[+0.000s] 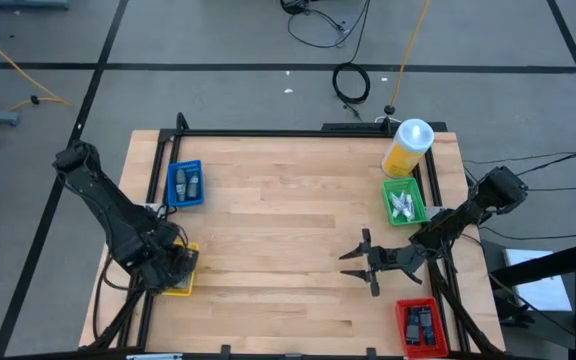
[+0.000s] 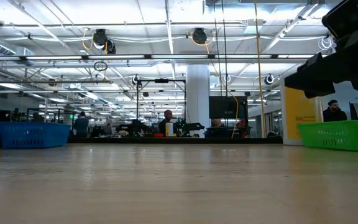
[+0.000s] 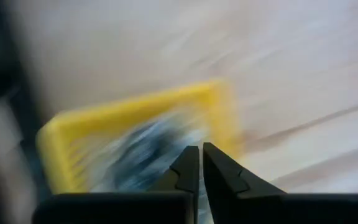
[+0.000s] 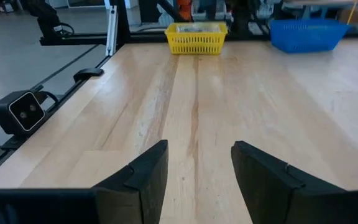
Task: Pick & Place Travel size toiletries
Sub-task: Return to Home Position
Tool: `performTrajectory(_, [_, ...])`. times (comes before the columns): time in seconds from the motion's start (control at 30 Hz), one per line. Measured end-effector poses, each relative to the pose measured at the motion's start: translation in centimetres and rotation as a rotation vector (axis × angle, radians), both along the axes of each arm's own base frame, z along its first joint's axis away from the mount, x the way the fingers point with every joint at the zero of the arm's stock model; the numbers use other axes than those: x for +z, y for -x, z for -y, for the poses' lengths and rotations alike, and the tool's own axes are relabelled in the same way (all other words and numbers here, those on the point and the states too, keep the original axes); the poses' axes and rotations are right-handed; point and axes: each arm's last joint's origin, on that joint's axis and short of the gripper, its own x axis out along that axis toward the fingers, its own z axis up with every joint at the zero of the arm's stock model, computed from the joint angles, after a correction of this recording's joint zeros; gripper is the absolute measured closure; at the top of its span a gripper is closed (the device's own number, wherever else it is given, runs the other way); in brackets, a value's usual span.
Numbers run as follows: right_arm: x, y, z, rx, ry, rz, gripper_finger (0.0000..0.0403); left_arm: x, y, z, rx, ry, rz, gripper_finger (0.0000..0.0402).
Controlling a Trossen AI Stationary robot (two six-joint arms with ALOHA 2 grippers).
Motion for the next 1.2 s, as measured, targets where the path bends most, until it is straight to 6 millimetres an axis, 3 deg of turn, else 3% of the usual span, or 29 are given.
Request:
performTrajectory(0.17, [0.4,0.3,-0.2,0.069,-0.045,-0.005,0.0240,1.7,-1.9,0.4,-0.155,-0.235,0.394,0.0374])
performTrajectory(0.3, [1.5,1.7,0.8,0.193,-0.114,0.013,0.0287,1.8,-4.2,1.0,-0.291,-0.415,0.555,0.0382])
performTrajectory(0.53, [2.4,4.5,4.6,0.264,-0.221,0.015,0.0395,1.8,-8.6,0.2,-0.394,-0.556,0.578,0.0397])
performTrajectory(0.83, [3.1,6.7,6.9,0.224,-0.136,-0.010,0.0401,3.8,-12.5,-2.3,-0.508,-0.768,0.617,0.0384])
performTrajectory(1.0, [3.7,7.8,7.4,0.234,-0.114,0.058,0.0401,4.4,-13.6,-4.0,-0.542,-0.829,0.600,0.0399])
performTrajectory(1.2, [4.0,8.8,7.8,0.243,-0.081,0.120,0.0402,4.3,-14.3,-6.0,-0.540,-0.837,0.562,0.0386])
